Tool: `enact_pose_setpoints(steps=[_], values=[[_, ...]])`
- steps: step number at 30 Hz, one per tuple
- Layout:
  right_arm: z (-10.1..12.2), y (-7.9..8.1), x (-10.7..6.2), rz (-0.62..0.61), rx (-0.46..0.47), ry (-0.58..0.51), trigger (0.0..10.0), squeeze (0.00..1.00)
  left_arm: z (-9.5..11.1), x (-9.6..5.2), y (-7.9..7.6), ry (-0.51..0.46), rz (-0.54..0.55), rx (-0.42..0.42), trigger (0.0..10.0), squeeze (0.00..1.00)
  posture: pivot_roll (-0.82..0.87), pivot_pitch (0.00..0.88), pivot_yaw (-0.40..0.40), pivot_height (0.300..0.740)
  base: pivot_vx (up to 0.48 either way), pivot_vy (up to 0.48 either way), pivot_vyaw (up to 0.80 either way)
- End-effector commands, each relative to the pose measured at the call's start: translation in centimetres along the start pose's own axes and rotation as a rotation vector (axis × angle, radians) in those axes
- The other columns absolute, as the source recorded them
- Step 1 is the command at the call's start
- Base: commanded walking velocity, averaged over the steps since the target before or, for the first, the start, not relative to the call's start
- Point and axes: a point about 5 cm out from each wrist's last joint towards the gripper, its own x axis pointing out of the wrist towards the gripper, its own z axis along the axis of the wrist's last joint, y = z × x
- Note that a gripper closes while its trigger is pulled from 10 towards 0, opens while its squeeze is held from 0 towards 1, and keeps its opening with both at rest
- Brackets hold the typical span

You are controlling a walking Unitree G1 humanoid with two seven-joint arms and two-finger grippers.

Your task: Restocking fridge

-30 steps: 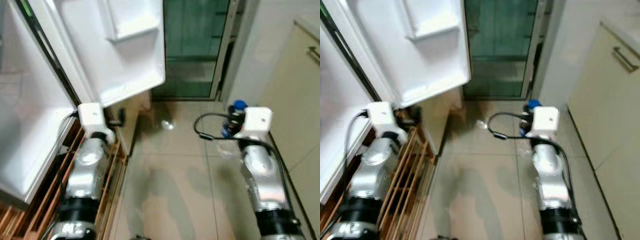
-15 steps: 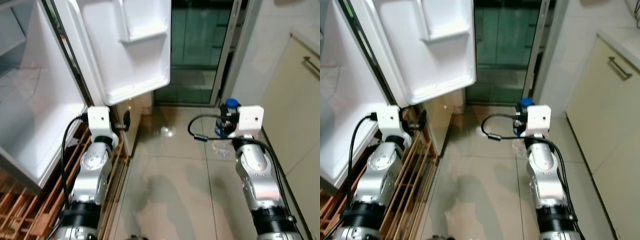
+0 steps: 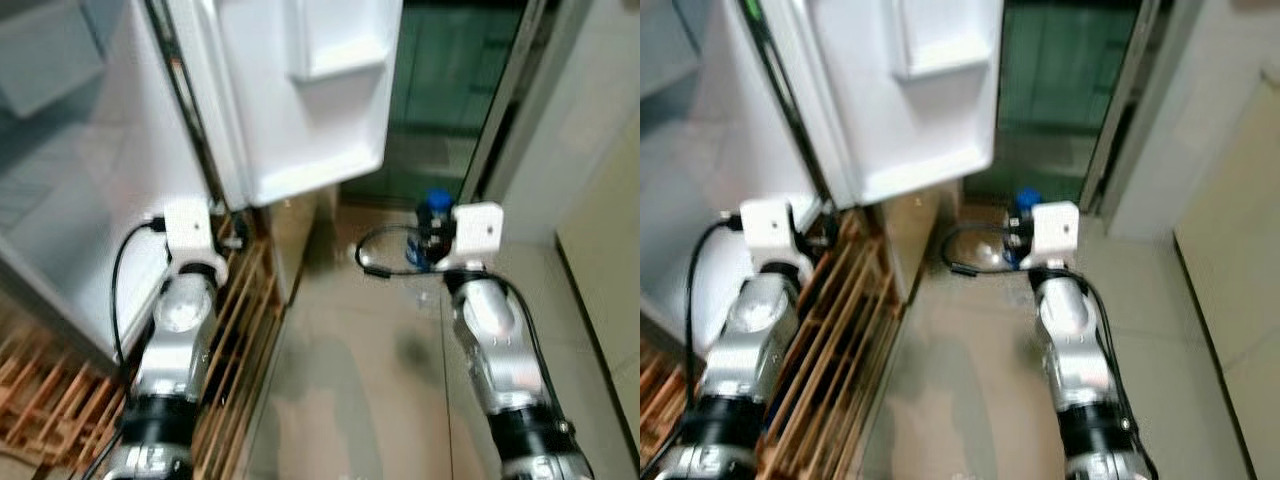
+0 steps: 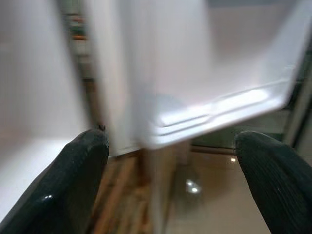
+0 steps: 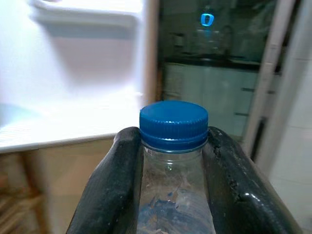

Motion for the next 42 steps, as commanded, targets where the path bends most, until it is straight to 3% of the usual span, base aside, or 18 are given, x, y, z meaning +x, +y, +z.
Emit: enact_pose_setpoints(steps=[1,8,12,26,42], values=[[0.7,-0.6,0.3,-0.027,0.01,-0.038,10.0,0.18,0.7,0.1,-0.5,-0.027,-0.02,0.019,10.0,0.0,-0.05,0.0,0.071,0.74,0.442,0.0,0.0],[1.0,-0.7,0.3,-0.032,0.003,-0.051,10.0,0.17,1.2,0.1,-1.0,-0.05,-0.052,0.013,10.0,0.0,-0.05,0.0,0.075,0.74,0.442,0.0,0.0],[0.9,-1.0,0.3,-0.045,0.02,-0.051,10.0,0.09,1.2,0.0,-1.1,-0.051,-0.052,-0.034,10.0,0.0,-0.05,0.0,0.075,0.74,0.426,0.0,0.0],[0.6,-0.6,0.3,-0.01,0.033,-0.023,10.0,0.18,1.3,0.0,-0.9,-0.036,-0.037,-0.003,10.0,0.0,-0.04,0.0,0.071,0.74,0.0,0.0,0.4],[0.4,-0.1,0.2,0.029,0.029,-0.006,10.0,0.23,1.2,-0.4,-1.8,-0.025,-0.06,0.059,10.0,0.0,-0.04,0.0,0.066,0.74,0.0,-0.48,0.45]])
